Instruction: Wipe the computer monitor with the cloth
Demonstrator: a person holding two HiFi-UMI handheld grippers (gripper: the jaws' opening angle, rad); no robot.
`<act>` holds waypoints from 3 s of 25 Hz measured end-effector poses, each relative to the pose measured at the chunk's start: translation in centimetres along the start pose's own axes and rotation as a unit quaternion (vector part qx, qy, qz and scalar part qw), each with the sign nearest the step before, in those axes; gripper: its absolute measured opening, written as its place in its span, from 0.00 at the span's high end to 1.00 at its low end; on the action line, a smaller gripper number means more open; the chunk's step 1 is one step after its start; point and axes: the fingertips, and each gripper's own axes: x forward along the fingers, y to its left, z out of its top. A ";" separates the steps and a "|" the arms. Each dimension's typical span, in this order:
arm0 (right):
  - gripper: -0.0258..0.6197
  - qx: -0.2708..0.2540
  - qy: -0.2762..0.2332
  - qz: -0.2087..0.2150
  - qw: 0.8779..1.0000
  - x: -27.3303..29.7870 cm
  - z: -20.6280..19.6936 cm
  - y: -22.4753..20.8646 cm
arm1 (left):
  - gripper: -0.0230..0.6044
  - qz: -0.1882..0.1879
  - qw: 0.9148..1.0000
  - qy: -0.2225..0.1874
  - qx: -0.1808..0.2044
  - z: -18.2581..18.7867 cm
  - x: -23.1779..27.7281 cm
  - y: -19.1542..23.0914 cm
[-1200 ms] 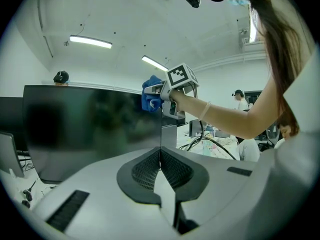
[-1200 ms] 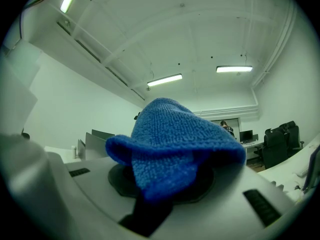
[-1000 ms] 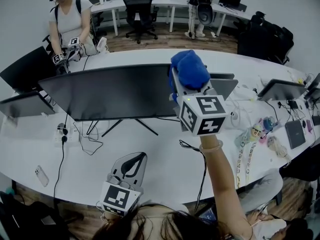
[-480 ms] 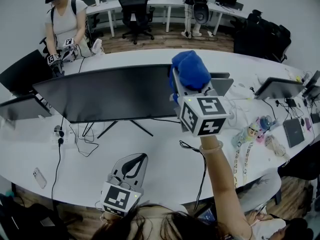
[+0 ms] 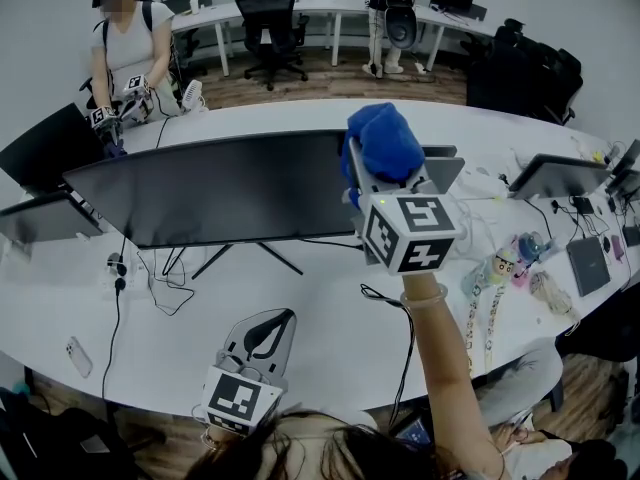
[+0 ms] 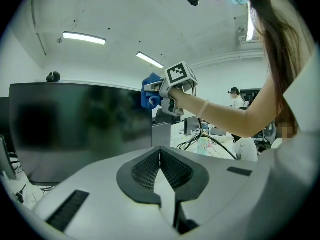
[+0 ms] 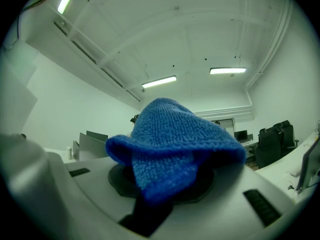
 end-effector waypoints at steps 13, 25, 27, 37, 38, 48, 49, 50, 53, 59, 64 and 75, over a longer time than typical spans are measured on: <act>0.81 0.009 -0.005 0.004 1.000 -0.7 -0.3 -2.4 | 0.95 0.002 1.000 0.011 -0.020 0.2 1.5 -1.8; 0.81 0.018 -0.008 0.019 1.000 -1.4 -0.5 -4.1 | 0.95 -0.004 1.000 0.007 -0.026 0.5 2.9 -4.2; 0.81 0.019 -0.009 0.025 0.999 -1.5 -0.6 -4.2 | 0.95 -0.004 1.000 0.005 -0.026 0.5 3.0 -4.6; 0.81 0.039 -0.006 0.041 0.998 -1.8 -2.0 -4.8 | 0.95 -0.002 0.999 0.006 -0.032 0.1 3.6 -5.7; 0.81 0.040 -0.004 0.042 0.998 -1.9 -2.2 -4.8 | 0.95 -0.003 0.999 0.005 -0.032 0.1 3.7 -5.8; 0.81 0.056 0.015 0.048 0.997 -1.9 -4.7 -5.1 | 0.95 -0.009 0.999 0.009 -0.031 -0.4 4.0 -6.5; 0.81 0.056 0.016 0.048 0.997 -1.9 -4.9 -5.1 | 0.95 -0.008 0.999 0.010 -0.032 -0.5 4.0 -6.5; 0.81 0.057 0.016 0.049 0.997 -2.0 -5.0 -5.0 | 0.95 -0.008 0.999 0.011 -0.032 -0.5 4.0 -6.5; 0.81 0.058 0.018 0.049 0.997 -1.9 -5.4 -5.0 | 0.95 -0.007 0.999 0.011 -0.032 -0.7 3.9 -6.3; 0.81 0.062 0.025 0.050 0.997 -1.9 -6.9 -5.1 | 0.95 -0.007 0.999 0.013 -0.035 -1.1 4.2 -6.3; 0.81 0.066 0.029 0.048 0.996 -1.8 -7.9 -5.0 | 0.95 -0.007 0.999 0.015 -0.038 -1.5 4.0 -6.0; 0.81 0.064 0.034 0.047 0.996 -1.9 -9.1 -5.0 | 0.95 -0.011 0.999 0.019 -0.039 -1.7 4.3 -5.8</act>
